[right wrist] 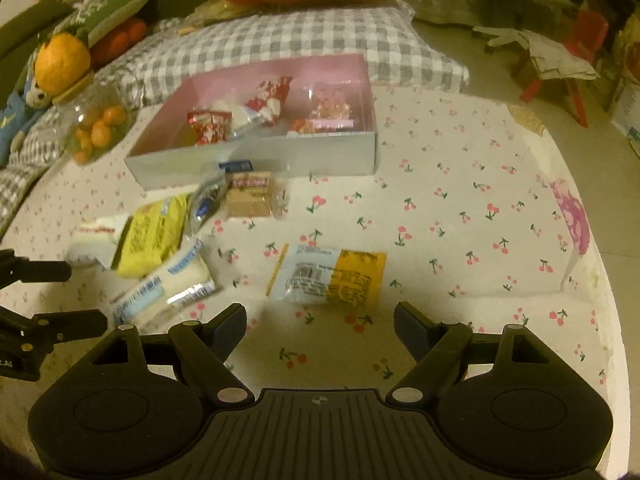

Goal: Organize snacks
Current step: 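Move the left tool to the white-blue bread packet while the right tool approaches the yellow-orange barcode packet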

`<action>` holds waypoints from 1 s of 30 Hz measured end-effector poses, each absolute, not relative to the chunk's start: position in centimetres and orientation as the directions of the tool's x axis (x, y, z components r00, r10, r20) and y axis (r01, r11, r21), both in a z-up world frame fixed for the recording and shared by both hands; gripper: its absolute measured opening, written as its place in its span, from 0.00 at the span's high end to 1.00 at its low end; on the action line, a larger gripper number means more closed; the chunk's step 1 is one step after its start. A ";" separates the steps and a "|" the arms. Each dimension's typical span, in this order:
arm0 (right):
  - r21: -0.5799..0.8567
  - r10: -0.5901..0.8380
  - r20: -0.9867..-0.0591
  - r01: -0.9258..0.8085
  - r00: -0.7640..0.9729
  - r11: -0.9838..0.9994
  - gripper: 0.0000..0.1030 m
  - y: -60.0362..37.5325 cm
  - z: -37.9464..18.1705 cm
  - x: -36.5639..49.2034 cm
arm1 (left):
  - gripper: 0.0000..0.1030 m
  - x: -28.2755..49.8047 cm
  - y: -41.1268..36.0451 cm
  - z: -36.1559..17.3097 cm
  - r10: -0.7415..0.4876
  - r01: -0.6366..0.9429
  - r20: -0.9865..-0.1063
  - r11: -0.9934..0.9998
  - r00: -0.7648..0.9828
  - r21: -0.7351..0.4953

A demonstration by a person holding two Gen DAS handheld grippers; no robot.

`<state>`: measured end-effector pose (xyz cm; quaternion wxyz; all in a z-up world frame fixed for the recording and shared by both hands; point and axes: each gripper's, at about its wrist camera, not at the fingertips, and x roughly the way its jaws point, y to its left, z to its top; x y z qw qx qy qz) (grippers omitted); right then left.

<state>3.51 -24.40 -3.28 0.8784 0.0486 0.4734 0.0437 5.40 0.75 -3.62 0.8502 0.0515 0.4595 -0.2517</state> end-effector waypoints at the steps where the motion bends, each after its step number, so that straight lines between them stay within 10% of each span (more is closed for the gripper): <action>1: 0.119 0.117 -0.832 -0.032 0.543 0.992 0.19 -24.4 -3.4 3.5 | 0.16 5.4 0.4 -3.9 -0.383 0.481 -0.813 0.864 0.439 -0.147; 30: 0.066 0.199 -0.849 -0.275 0.489 0.959 0.19 -27.3 -6.1 9.3 | 0.56 6.9 -3.5 -5.3 -0.351 0.498 -0.839 0.860 0.416 -0.113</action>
